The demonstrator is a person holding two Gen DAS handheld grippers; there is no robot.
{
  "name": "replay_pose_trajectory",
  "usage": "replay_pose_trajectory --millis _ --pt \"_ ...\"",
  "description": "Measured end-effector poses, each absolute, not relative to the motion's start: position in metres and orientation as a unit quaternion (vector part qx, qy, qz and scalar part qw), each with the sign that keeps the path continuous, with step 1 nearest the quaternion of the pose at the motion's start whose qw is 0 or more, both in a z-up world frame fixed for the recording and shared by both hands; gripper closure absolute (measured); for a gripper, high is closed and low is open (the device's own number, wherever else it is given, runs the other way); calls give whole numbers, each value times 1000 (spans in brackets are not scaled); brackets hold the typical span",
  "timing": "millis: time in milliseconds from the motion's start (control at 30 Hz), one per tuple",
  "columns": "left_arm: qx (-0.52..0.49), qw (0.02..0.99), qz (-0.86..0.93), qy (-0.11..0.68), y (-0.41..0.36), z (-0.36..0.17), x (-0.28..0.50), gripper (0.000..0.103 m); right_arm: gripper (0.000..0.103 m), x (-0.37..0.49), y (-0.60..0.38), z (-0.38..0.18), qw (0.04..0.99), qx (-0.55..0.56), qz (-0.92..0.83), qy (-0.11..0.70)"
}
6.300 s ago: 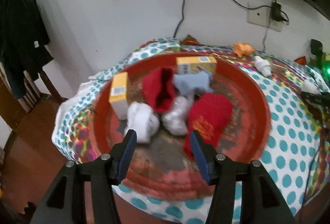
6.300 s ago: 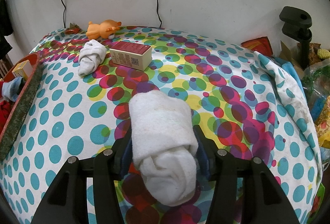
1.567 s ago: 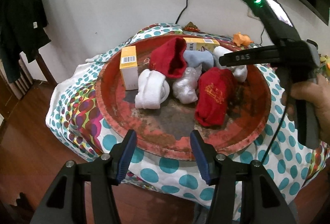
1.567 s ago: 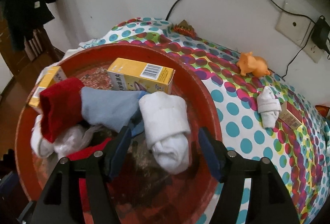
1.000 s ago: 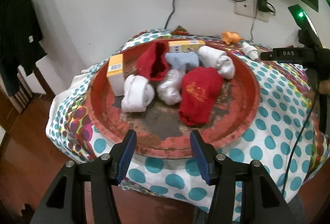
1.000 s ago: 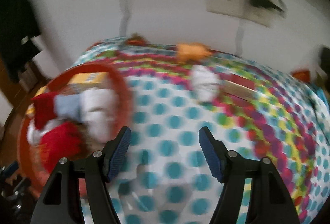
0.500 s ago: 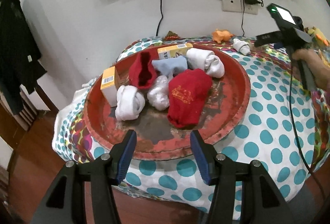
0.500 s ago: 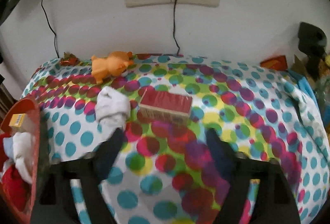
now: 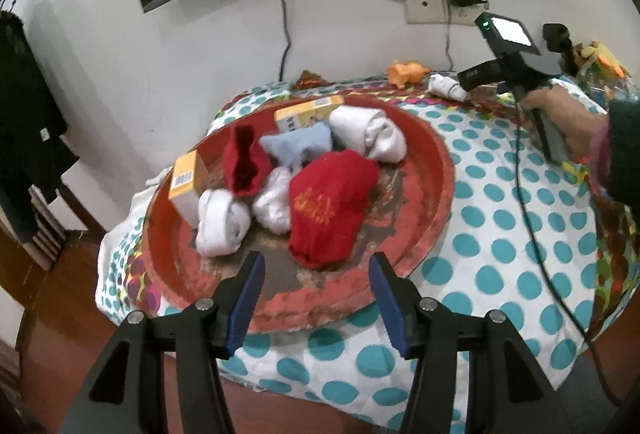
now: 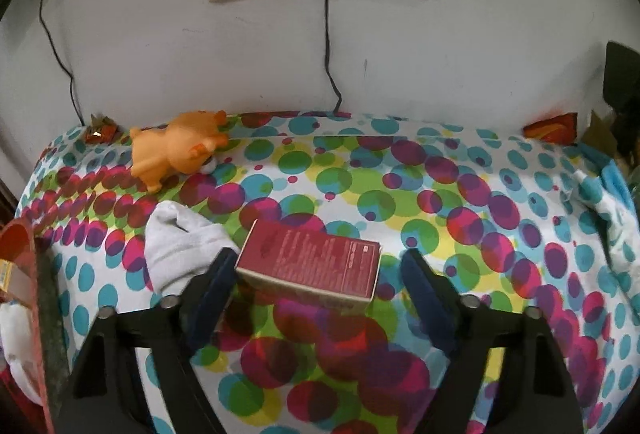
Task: Organize objects
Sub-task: 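Move the right gripper to the maroon box and grasp it, then grasp the small white knotted sock with the left gripper while the right gripper holds the maroon box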
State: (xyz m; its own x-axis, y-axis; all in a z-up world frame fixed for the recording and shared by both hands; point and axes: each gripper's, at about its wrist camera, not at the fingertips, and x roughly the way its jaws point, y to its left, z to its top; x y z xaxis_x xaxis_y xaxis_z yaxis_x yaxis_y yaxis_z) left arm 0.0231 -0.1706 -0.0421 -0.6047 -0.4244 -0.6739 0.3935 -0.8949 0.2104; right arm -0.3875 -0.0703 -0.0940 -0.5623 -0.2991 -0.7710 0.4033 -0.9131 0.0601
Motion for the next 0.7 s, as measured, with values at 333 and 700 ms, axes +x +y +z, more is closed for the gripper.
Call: replay_pose_trajectory --millis 333,700 --pt "364 194 -910 -36 -146 -15 -20 48 38 -383 -51 -95 224 428 -874 56" --pt "378 122 -917 -26 -96 -23 -122 48 39 -341 10 -95 229 424 -869 110"
